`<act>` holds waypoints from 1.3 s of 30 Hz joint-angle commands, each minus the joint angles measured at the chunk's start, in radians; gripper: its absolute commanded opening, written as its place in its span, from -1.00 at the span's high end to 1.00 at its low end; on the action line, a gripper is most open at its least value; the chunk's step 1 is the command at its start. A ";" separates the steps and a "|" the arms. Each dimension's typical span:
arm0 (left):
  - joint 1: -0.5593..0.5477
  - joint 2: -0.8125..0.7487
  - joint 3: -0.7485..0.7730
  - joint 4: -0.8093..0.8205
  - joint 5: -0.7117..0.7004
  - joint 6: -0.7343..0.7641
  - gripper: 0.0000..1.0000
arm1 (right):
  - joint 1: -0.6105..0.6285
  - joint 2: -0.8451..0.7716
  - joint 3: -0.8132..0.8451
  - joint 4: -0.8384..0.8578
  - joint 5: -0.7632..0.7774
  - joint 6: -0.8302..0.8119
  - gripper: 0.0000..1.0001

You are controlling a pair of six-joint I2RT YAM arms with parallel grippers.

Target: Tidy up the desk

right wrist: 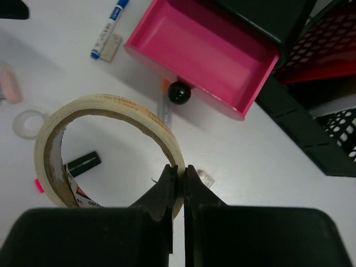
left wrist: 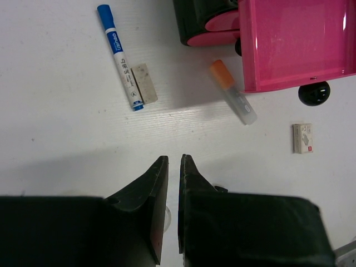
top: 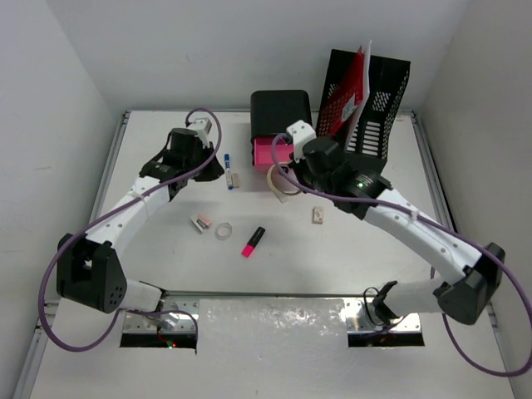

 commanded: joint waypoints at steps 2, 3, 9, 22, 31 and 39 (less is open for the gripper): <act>0.008 -0.046 0.006 0.024 0.007 -0.007 0.85 | 0.002 0.110 0.065 0.148 0.130 -0.164 1.00; 0.008 -0.048 0.003 0.024 0.007 -0.008 0.85 | 0.001 0.128 0.072 0.197 0.144 -0.208 1.00; 0.008 -0.065 -0.011 0.020 0.007 -0.007 0.85 | -0.047 0.251 0.111 0.419 0.209 -0.301 1.00; 0.007 -0.082 -0.041 0.018 -0.021 0.002 0.86 | -0.111 0.432 0.161 0.659 0.241 -0.379 1.00; 0.007 -0.082 -0.058 0.029 -0.027 0.004 0.86 | -0.120 0.447 0.099 0.650 0.211 -0.324 1.00; 0.008 -0.078 -0.067 0.033 -0.027 0.004 0.86 | -0.122 0.466 0.073 0.619 0.191 -0.309 0.96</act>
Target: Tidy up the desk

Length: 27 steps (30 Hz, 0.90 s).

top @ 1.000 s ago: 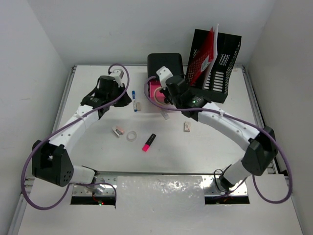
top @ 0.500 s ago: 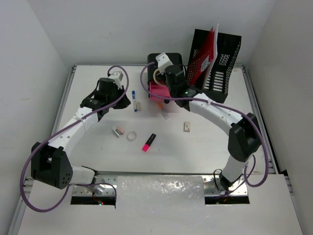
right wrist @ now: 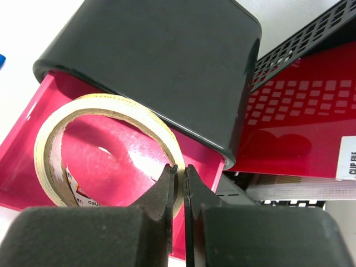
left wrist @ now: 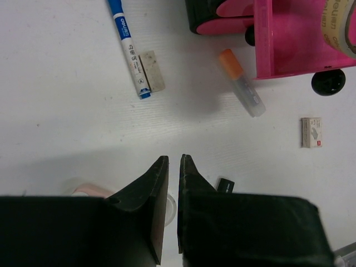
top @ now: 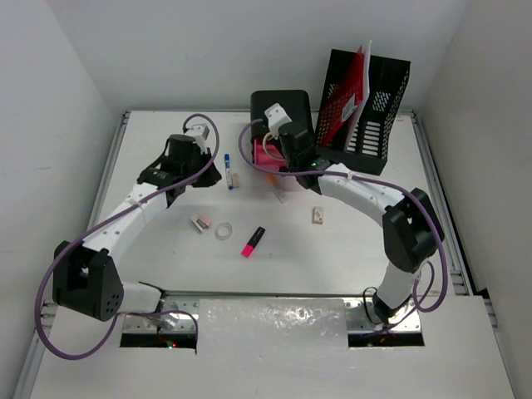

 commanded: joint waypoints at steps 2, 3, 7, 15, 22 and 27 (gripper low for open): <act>0.008 -0.027 -0.007 0.036 -0.007 0.006 0.86 | -0.006 0.003 0.007 0.032 -0.025 0.027 0.88; 0.008 -0.027 -0.007 0.037 -0.007 0.004 0.86 | -0.008 0.009 0.010 0.031 -0.038 0.027 0.87; 0.008 -0.027 -0.009 0.039 -0.009 0.004 0.86 | -0.011 0.044 0.059 0.000 -0.068 0.027 0.76; 0.008 -0.031 -0.010 0.031 -0.022 0.009 0.87 | -0.019 0.113 0.159 -0.024 -0.109 0.029 0.14; 0.007 -0.036 -0.012 0.031 -0.035 0.013 0.87 | -0.020 -0.009 0.187 -0.052 -0.163 0.065 -0.01; 0.008 -0.028 -0.013 0.019 -0.012 0.021 0.64 | -0.019 -0.159 0.127 -0.168 -0.305 0.148 -0.11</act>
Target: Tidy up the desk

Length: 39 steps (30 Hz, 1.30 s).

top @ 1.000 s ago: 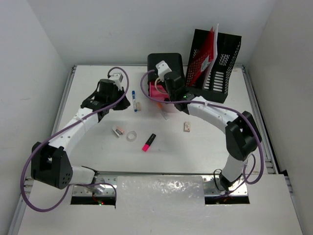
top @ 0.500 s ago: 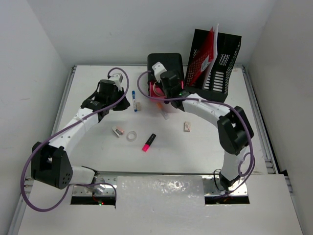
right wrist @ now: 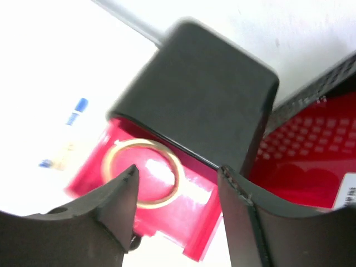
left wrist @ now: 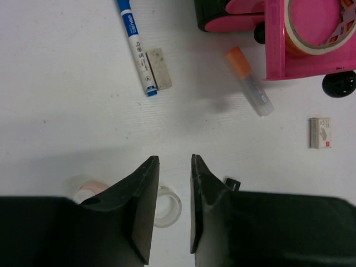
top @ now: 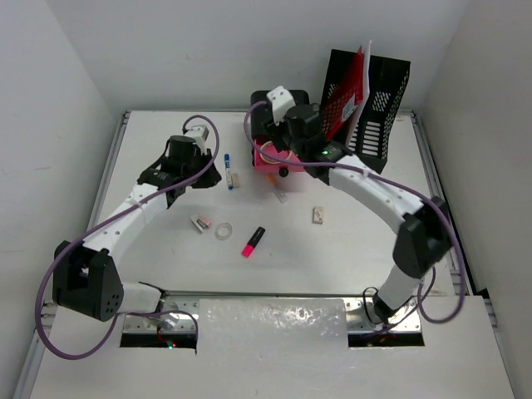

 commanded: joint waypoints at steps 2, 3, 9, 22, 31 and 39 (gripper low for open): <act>0.008 -0.027 -0.007 -0.024 -0.010 0.007 0.35 | 0.000 -0.175 -0.041 -0.118 -0.206 0.149 -0.15; 0.008 -0.027 -0.012 -0.041 -0.023 0.004 0.28 | 0.003 -0.188 -0.058 -0.133 -0.239 0.174 -0.15; 0.008 -0.024 -0.103 -0.139 -0.057 -0.031 0.20 | 0.049 -0.285 -0.298 -0.120 -0.348 0.345 -0.13; 0.005 -0.162 -0.122 -0.225 -0.280 -0.155 0.54 | 0.244 -0.112 -0.369 -0.031 -0.426 0.513 -0.08; 0.007 -0.276 -0.038 -0.281 -0.406 -0.186 0.49 | 0.347 0.221 -0.090 -0.129 -0.273 0.438 -0.05; 0.007 -0.311 -0.062 -0.294 -0.408 -0.180 0.48 | 0.347 0.364 0.037 -0.129 -0.234 0.428 0.05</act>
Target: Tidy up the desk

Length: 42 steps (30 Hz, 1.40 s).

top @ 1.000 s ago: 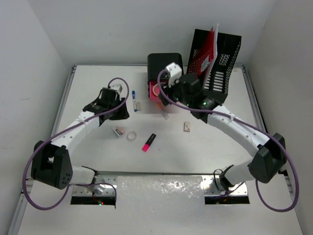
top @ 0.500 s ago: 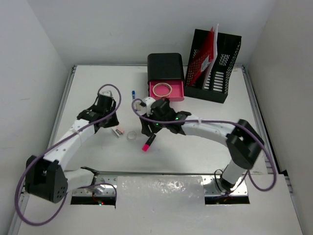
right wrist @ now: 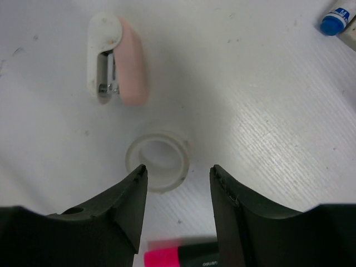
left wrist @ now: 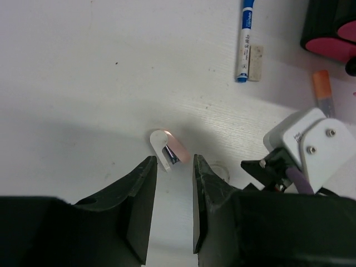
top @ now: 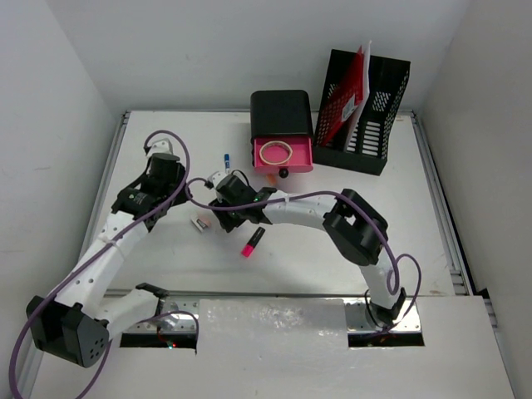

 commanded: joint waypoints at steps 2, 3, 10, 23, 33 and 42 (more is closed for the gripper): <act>0.007 -0.033 -0.004 -0.003 -0.032 0.002 0.48 | 0.001 0.043 0.039 0.031 0.052 -0.009 0.08; 0.007 -0.032 -0.004 -0.004 -0.035 0.006 0.48 | 0.001 0.048 0.035 0.043 0.055 -0.009 0.09; 0.007 -0.044 -0.010 0.005 -0.036 0.006 0.47 | 0.002 0.080 0.019 0.031 0.081 -0.014 0.48; 0.007 -0.067 0.000 -0.007 -0.131 -0.002 0.47 | 0.010 -0.312 0.221 -0.408 0.222 -0.197 1.00; 0.007 -0.053 -0.006 0.016 -0.084 -0.013 0.47 | -0.206 -0.288 0.401 -0.353 0.584 -0.419 1.00; 0.007 -0.068 -0.015 0.014 -0.095 -0.013 0.47 | -0.401 -0.234 0.348 -0.315 0.414 -0.256 1.00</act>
